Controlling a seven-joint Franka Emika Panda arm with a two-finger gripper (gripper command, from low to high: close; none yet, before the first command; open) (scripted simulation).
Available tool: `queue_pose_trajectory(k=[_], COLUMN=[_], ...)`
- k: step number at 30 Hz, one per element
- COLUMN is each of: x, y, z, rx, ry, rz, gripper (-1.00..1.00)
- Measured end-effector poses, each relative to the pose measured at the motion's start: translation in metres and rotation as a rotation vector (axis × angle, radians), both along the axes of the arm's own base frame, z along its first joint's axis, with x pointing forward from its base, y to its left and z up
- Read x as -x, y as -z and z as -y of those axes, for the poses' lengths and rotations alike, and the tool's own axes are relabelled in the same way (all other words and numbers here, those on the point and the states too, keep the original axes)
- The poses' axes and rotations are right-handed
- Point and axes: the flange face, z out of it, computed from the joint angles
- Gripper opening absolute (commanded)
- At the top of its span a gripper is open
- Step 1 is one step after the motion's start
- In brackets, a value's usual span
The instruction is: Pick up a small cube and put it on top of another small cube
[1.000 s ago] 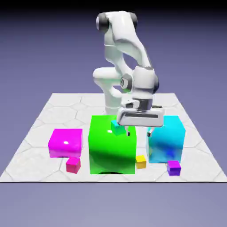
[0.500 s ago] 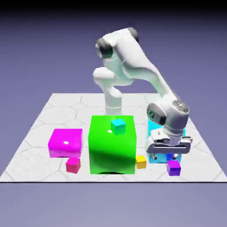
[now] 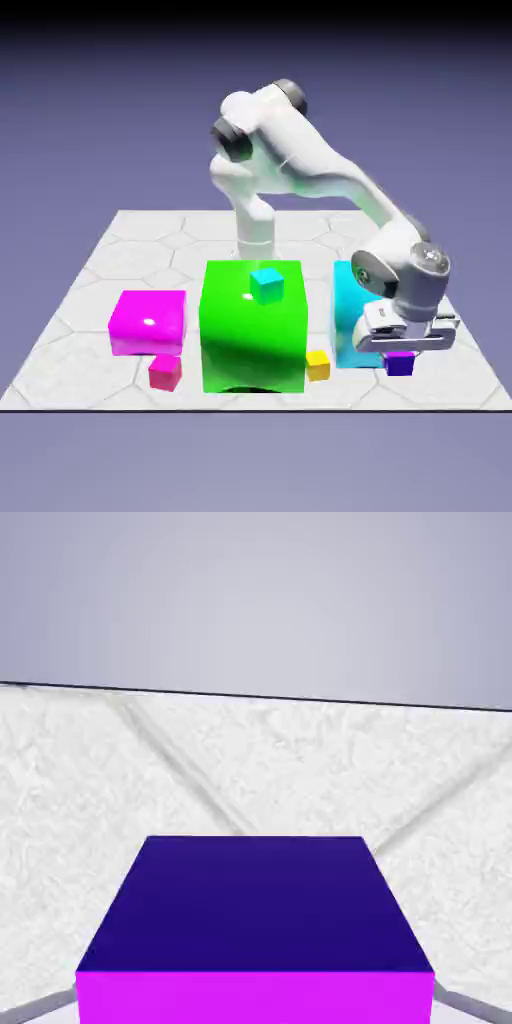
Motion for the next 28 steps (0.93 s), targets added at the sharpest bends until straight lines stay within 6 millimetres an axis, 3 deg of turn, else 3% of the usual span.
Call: queue_pose_trajectory(k=[4,8,11,17,18,20,21,25,26,28], x=[-0.030,-0.030,-0.002,0.091,0.105,0.102,0.102,0.099,0.100,0.100], y=[-0.022,-0.055,-0.067,-0.064,-0.061,-0.045,-0.045,0.020,0.023,0.023], z=[0.128,0.266,0.353,0.477,0.487,0.467,0.467,0.456,0.455,0.455], rx=[0.031,0.036,0.011,-0.055,-0.062,-0.056,-0.056,-0.056,-0.056,-0.055], ry=[0.254,0.558,0.873,1.597,1.695,1.716,1.716,1.716,1.716,1.716], rz=[0.022,0.061,0.077,0.070,0.061,0.024,0.024,0.024,0.024,0.023], gripper=[-1.00,-1.00,-1.00,-1.00,-1.00,-1.00,-1.00,-1.00,1.00,1.00])
